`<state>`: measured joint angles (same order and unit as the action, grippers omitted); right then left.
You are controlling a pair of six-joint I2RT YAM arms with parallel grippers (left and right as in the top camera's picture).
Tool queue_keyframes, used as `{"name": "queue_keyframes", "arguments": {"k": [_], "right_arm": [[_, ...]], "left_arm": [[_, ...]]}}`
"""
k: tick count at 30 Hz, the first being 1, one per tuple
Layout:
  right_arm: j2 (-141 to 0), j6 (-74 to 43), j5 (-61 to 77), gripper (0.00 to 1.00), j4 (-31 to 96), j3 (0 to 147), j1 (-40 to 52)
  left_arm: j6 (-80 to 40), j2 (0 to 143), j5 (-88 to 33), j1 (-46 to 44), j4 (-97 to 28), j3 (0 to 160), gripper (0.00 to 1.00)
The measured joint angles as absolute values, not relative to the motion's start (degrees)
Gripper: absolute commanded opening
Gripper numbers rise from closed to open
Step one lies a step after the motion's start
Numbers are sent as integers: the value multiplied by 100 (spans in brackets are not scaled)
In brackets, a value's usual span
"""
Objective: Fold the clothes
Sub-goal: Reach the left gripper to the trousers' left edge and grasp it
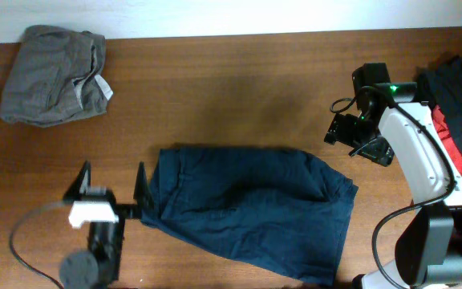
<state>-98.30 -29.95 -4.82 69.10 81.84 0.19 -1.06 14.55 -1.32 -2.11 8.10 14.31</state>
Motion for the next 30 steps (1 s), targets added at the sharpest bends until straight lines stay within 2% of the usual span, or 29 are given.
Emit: {"name": "queue_keyframes", "arguments": {"k": [6, 10, 13, 16, 18, 30], "right_arm": [[-9830, -2995, -484, 99, 6932, 8184, 19], [-9830, -2995, -484, 99, 6958, 8184, 19], [-9830, -2998, -484, 99, 6954, 8184, 19], [-9830, -2995, -484, 99, 6949, 8184, 19], [-9830, -2998, -484, 99, 6928, 8184, 19], [-9830, -2976, -484, 99, 6853, 8184, 19]], "left_arm": [[-106, 3983, -1002, -209, -467, 4003, 99], [-119, 5078, -1811, -211, -902, 4766, 99], [-679, 5872, -1833, -226, -2412, 5328, 99], [-1476, 6571, -1157, -301, -4473, 5867, 99], [-1798, 6899, -923, -327, -5170, 6088, 99], [-2300, 9039, -2292, -342, -6617, 6318, 99]]}}
